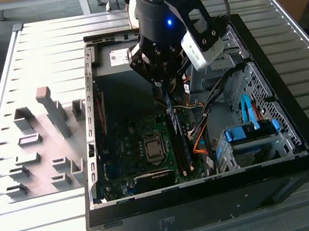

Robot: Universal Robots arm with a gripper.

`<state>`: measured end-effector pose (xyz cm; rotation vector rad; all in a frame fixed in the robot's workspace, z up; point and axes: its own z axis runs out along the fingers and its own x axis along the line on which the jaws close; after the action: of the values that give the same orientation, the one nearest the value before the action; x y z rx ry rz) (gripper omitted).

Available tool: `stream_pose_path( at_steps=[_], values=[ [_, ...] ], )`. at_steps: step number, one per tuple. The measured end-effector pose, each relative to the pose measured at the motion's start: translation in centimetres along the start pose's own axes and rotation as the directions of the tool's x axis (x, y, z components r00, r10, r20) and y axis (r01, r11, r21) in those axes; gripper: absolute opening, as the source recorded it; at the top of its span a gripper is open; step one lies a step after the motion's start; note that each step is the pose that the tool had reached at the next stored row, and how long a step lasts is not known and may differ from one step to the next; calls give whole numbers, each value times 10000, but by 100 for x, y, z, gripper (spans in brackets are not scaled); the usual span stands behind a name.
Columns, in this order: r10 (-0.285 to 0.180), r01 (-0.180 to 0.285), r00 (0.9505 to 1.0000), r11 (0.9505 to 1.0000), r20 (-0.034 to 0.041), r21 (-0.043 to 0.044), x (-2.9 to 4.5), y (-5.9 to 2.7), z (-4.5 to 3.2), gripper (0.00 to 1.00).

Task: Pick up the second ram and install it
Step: 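Insert the second ram into the second slot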

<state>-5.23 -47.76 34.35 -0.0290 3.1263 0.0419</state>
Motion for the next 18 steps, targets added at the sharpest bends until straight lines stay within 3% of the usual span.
stream_pose_path(
  at_steps=[6,18],
  values=[
    [-1,1,10000,10000,2,-4,-1,0,7,14],
    [39,-39,10000,10000,1,1,-18,-6,216,14]
  ],
)
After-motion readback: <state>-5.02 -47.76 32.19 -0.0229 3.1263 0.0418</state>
